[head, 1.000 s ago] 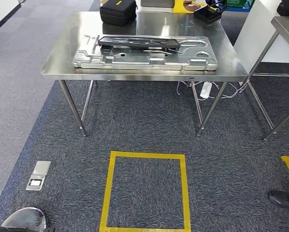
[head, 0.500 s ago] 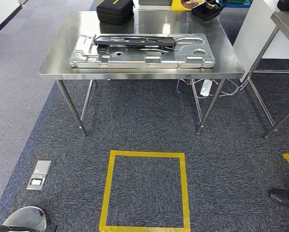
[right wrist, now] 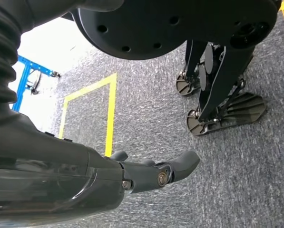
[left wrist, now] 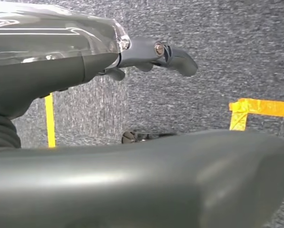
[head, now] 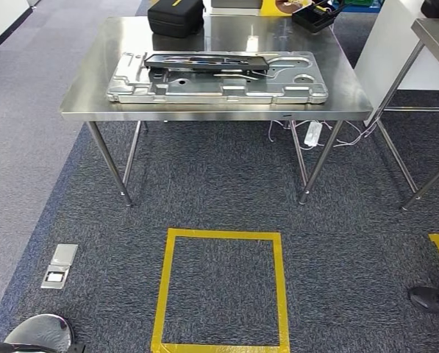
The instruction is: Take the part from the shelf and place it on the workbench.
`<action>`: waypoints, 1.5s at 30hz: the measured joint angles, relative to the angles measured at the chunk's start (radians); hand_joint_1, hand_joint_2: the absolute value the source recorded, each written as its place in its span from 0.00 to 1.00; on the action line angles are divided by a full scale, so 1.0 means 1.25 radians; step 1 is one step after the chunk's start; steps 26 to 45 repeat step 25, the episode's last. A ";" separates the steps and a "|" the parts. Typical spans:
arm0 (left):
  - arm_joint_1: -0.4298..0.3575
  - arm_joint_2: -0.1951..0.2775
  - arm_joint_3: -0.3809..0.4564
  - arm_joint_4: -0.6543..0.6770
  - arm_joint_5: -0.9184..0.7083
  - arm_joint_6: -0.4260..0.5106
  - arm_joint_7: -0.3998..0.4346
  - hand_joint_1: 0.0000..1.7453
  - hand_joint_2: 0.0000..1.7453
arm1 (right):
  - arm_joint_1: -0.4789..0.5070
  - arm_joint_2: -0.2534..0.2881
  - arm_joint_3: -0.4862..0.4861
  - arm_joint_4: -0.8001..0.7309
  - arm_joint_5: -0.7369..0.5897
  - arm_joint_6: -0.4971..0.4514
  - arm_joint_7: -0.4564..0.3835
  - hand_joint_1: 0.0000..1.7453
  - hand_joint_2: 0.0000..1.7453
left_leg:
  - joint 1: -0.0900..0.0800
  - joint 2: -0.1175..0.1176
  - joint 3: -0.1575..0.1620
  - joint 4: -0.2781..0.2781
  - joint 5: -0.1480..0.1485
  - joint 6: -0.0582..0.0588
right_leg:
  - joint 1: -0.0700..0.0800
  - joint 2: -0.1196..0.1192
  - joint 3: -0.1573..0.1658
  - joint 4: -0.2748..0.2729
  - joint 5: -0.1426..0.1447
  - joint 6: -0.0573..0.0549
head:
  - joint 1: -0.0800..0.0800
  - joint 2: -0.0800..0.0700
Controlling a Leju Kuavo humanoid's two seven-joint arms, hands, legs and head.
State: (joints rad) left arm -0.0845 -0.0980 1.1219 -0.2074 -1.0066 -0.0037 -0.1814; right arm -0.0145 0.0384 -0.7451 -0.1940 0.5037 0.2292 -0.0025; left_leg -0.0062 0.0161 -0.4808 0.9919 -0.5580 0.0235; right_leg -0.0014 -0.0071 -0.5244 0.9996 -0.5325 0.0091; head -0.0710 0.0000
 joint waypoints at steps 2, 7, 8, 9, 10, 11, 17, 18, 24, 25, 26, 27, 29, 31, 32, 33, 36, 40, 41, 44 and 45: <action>0.008 0.003 -0.033 -0.001 0.034 0.001 0.006 0.00 1.00 | 0.004 0.000 0.018 -0.004 -0.017 -0.007 0.000 0.00 1.00 | 0.000 0.000 0.000 0.000 0.000 0.000 | 0.000 0.000 0.000 0.000 0.000 0.000 | 0.000 0.000; 0.026 0.009 -0.120 -0.009 0.121 0.001 0.021 0.00 1.00 | 0.016 -0.002 0.070 -0.016 -0.060 -0.027 0.000 0.00 0.75 | 0.000 0.000 -0.001 0.000 0.000 0.000 | 0.000 0.000 -0.001 0.000 0.000 0.000 | 0.000 0.000; 0.030 0.011 -0.138 -0.012 0.139 0.001 0.024 0.00 0.75 | 0.019 -0.002 0.082 -0.019 -0.069 -0.031 0.000 0.00 0.50 | 0.000 0.000 -0.001 0.000 0.000 0.000 | 0.000 0.000 -0.001 0.000 0.000 0.000 | 0.000 0.000; 0.034 0.013 -0.158 -0.015 0.157 0.001 0.027 0.00 0.50 | 0.022 -0.003 0.094 -0.022 -0.077 -0.035 0.000 0.00 0.25 | 0.000 0.000 -0.001 0.000 0.000 0.000 | 0.000 0.000 -0.001 0.000 0.000 0.000 | 0.000 0.000; 0.038 0.015 -0.176 -0.017 0.174 0.001 0.030 0.00 0.25 | 0.024 -0.003 0.106 -0.025 -0.086 -0.038 0.000 0.00 0.00 | 0.000 0.000 -0.001 0.000 0.000 0.000 | 0.000 0.000 -0.001 0.000 0.000 0.000 | 0.000 0.000; 0.042 0.017 -0.195 -0.020 0.192 0.001 0.034 0.00 0.00 | 0.027 -0.004 0.118 -0.028 -0.095 -0.042 0.000 0.00 0.00 | 0.000 0.000 -0.001 0.000 0.000 0.000 | 0.000 0.000 -0.001 0.000 0.000 0.000 | 0.000 0.000; 0.065 0.025 -0.308 -0.036 0.296 0.002 0.052 0.00 0.00 | 0.042 -0.007 0.193 -0.048 -0.147 -0.066 0.000 0.00 0.00 | 0.000 0.000 -0.001 0.000 0.000 0.000 | 0.000 0.000 -0.001 0.000 0.000 0.000 | 0.000 0.000; 0.069 0.026 -0.327 -0.039 0.314 0.002 0.056 0.00 0.00 | 0.044 -0.007 0.205 -0.051 -0.156 -0.070 0.000 0.00 0.00 | 0.000 0.000 -0.001 0.000 0.000 0.000 | 0.000 0.000 -0.001 0.000 0.000 0.000 | 0.000 0.000; 0.093 0.036 -0.443 -0.057 0.420 0.003 0.074 0.00 0.00 | 0.061 -0.010 0.284 -0.072 -0.209 -0.093 0.000 0.00 0.00 | 0.000 0.000 -0.001 0.000 0.000 0.000 | 0.000 0.000 -0.001 0.000 0.000 0.000 | 0.000 0.000; 0.095 0.036 -0.453 -0.058 0.429 0.003 0.076 0.00 0.00 | 0.063 -0.010 0.291 -0.074 -0.213 -0.096 0.000 0.00 0.00 | 0.000 0.000 -0.001 0.000 0.000 0.000 | 0.000 0.000 -0.001 0.000 0.000 0.000 | 0.000 0.000; 0.095 0.036 -0.453 -0.058 0.429 0.003 0.076 0.00 0.00 | 0.063 -0.010 0.291 -0.074 -0.213 -0.096 0.000 0.00 0.00 | 0.000 0.000 -0.001 0.000 0.000 0.000 | 0.000 0.000 -0.001 0.000 0.000 0.000 | 0.000 0.000; 0.095 0.036 -0.453 -0.058 0.429 0.003 0.076 0.00 0.00 | 0.063 -0.010 0.291 -0.074 -0.213 -0.096 0.000 0.00 0.00 | 0.000 0.000 -0.001 0.000 0.000 0.000 | 0.000 0.000 -0.001 0.000 0.000 0.000 | 0.000 0.000; 0.095 0.036 -0.453 -0.058 0.429 0.003 0.076 0.00 0.00 | 0.063 -0.010 0.291 -0.074 -0.213 -0.096 0.000 0.00 0.00 | 0.000 0.000 -0.001 0.000 0.000 0.000 | 0.000 0.000 -0.001 0.000 0.000 0.000 | 0.000 0.000; 0.095 0.036 -0.453 -0.058 0.429 0.003 0.076 0.00 0.00 | 0.063 -0.010 0.291 -0.074 -0.213 -0.096 0.000 0.00 0.00 | 0.000 0.000 -0.001 0.000 0.000 0.000 | 0.000 0.000 -0.001 0.000 0.000 0.000 | 0.000 0.000; 0.095 0.036 -0.453 -0.058 0.429 0.003 0.076 0.00 0.00 | 0.063 -0.010 0.291 -0.074 -0.213 -0.096 0.000 0.00 0.00 | 0.000 0.000 -0.001 0.000 0.000 0.000 | 0.000 0.000 -0.001 0.000 0.000 0.000 | 0.000 0.000; 0.095 0.036 -0.453 -0.058 0.429 0.003 0.076 0.00 0.00 | 0.063 -0.010 0.291 -0.074 -0.213 -0.096 0.000 0.00 0.00 | 0.000 0.000 -0.001 0.000 0.000 0.000 | 0.000 0.000 -0.001 0.000 0.000 0.000 | 0.000 0.000; 0.095 0.036 -0.453 -0.058 0.429 0.003 0.076 0.00 0.00 | 0.063 -0.010 0.291 -0.074 -0.213 -0.096 0.000 0.00 0.00 | 0.000 0.000 -0.001 0.000 0.000 0.000 | 0.000 0.000 -0.001 0.000 0.000 0.000 | 0.000 0.000; 0.095 0.036 -0.453 -0.058 0.429 0.003 0.076 0.00 0.00 | 0.063 -0.010 0.291 -0.074 -0.213 -0.096 0.000 0.00 0.00 | 0.000 0.000 -0.001 0.000 0.000 0.000 | 0.000 0.000 -0.001 0.000 0.000 0.000 | 0.000 0.000; 0.095 0.036 -0.453 -0.058 0.429 0.003 0.076 0.00 0.00 | 0.063 -0.010 0.291 -0.074 -0.213 -0.096 0.000 0.00 0.00 | 0.000 0.000 -0.001 0.000 0.000 0.000 | 0.000 0.000 -0.001 0.000 0.000 0.000 | 0.000 0.000; 0.095 0.036 -0.453 -0.058 0.429 0.003 0.076 0.00 0.00 | 0.063 -0.010 0.291 -0.074 -0.213 -0.096 0.000 0.00 0.00 | 0.000 0.000 -0.001 0.000 0.000 0.000 | 0.000 0.000 -0.001 0.000 0.000 0.000 | 0.000 0.000; 0.095 0.036 -0.453 -0.058 0.429 0.003 0.076 0.00 0.00 | 0.063 -0.010 0.291 -0.074 -0.213 -0.096 0.000 0.00 0.00 | 0.000 0.000 -0.001 0.000 0.000 0.000 | 0.000 0.000 -0.001 0.000 0.000 0.000 | 0.000 0.000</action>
